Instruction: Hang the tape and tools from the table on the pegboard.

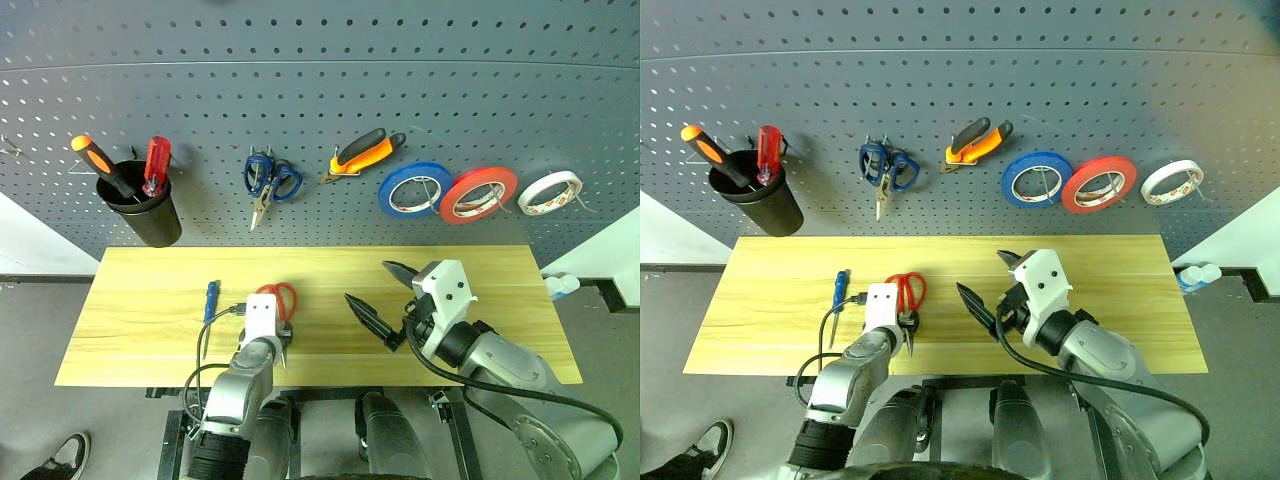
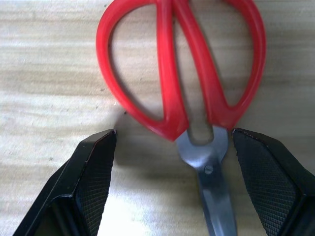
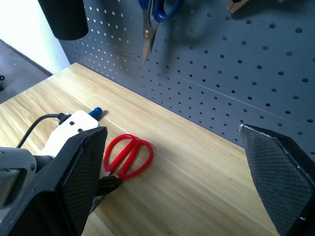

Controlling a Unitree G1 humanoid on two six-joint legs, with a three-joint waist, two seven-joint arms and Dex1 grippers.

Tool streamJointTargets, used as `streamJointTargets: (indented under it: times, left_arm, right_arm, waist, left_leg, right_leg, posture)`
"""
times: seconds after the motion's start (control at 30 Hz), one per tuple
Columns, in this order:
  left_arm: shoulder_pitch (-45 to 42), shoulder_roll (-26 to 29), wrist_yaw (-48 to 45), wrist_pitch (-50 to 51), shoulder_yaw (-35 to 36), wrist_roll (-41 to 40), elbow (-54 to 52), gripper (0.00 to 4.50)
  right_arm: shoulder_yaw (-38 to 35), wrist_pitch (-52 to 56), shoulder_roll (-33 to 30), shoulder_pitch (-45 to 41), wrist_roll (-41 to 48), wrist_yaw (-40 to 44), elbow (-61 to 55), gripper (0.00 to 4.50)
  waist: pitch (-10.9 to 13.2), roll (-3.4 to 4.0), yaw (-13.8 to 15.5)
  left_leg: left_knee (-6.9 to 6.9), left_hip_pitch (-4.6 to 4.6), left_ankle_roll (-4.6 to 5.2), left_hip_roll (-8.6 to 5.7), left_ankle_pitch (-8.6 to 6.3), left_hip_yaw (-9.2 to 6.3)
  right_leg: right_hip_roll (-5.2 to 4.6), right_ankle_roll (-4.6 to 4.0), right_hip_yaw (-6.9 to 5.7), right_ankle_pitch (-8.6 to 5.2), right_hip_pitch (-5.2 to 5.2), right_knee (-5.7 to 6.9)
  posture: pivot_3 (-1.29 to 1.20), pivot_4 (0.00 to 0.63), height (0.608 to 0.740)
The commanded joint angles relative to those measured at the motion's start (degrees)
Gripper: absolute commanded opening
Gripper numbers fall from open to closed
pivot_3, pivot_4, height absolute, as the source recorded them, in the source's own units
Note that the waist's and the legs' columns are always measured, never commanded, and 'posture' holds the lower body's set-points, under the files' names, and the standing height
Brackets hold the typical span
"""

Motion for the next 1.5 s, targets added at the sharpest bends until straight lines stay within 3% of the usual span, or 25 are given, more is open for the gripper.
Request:
streamJointTargets:
  times: [0.03, 0.4, 0.63, 0.73, 0.97, 1.5]
  left_arm:
    - [1.0, -4.4, 0.2, 0.5, -1.0, -0.4, 3.6, 3.92]
    - [2.5, -4.7, 1.8, 3.3, -0.9, -0.6, 3.1, 3.92]
    - [3.4, -5.0, 2.5, 5.2, -0.8, -1.4, 2.8, 3.92]
    - [3.9, -5.1, 2.8, 6.1, -1.0, -1.8, 2.4, 3.29]
    - [4.4, -5.0, 2.8, 7.3, -1.2, -2.2, 1.6, 1.06]
    - [2.5, -2.4, 1.7, 4.5, -2.7, -1.3, 0.4, 1.04]
  right_arm:
    - [0.1, 0.0, 0.4, 0.2, -0.1, -0.6, -3.3, 4.48]
    - [0.5, 0.0, 0.4, -0.3, -0.4, -1.2, -3.4, 4.48]
    - [0.5, 0.3, 0.5, -0.6, -0.2, -1.5, -3.8, 4.48]
    - [0.4, 0.5, 0.4, -0.4, -0.1, -1.7, -4.1, 4.50]
    - [0.5, 0.9, 0.6, -0.6, 0.0, -2.1, -4.3, 4.50]
    - [1.0, 0.7, 0.9, -0.9, -0.5, -1.9, -3.7, 4.50]
  waist:
    - [0.0, 0.00, 0.0]
    - [0.1, -0.04, 0.0]
    - [0.1, -0.04, -0.1]
    - [0.1, -0.03, -0.1]
    - [0.2, 0.03, -0.1]
    - [0.5, 0.27, 0.0]
  left_leg:
    - [0.00, 0.01, 0.00, 0.00, 0.00, 0.00]
    - [-0.20, 0.79, 0.05, 0.00, -0.04, -0.01]
    - [-0.26, 0.82, 0.06, 0.00, -0.05, -0.03]
    - [-0.27, 0.82, 0.07, 0.00, -0.06, -0.03]
    - [-0.31, 0.82, 0.08, 0.01, -0.06, -0.04]
    - [-0.44, 0.80, 0.14, 0.02, -0.11, -0.04]
  right_leg:
    - [0.00, 0.00, 0.00, 0.00, 0.01, 0.00]
    - [-0.01, 0.05, -0.02, -0.04, 0.82, -0.26]
    - [-0.02, 0.08, -0.03, -0.05, 0.87, -0.36]
    - [-0.03, 0.08, -0.03, -0.05, 0.88, -0.41]
    - [-0.03, 0.09, -0.03, -0.06, 0.91, -0.48]
    - [-0.04, 0.16, -0.05, -0.07, 0.96, -0.80]
  posture:
    - [-0.06, 0.263, 0.723]
    - [-0.05, 0.267, 0.723]
    - [-0.06, 0.275, 0.723]
    - [-0.06, 0.279, 0.723]
    - [-0.06, 0.284, 0.723]
    - [-0.05, 0.286, 0.723]
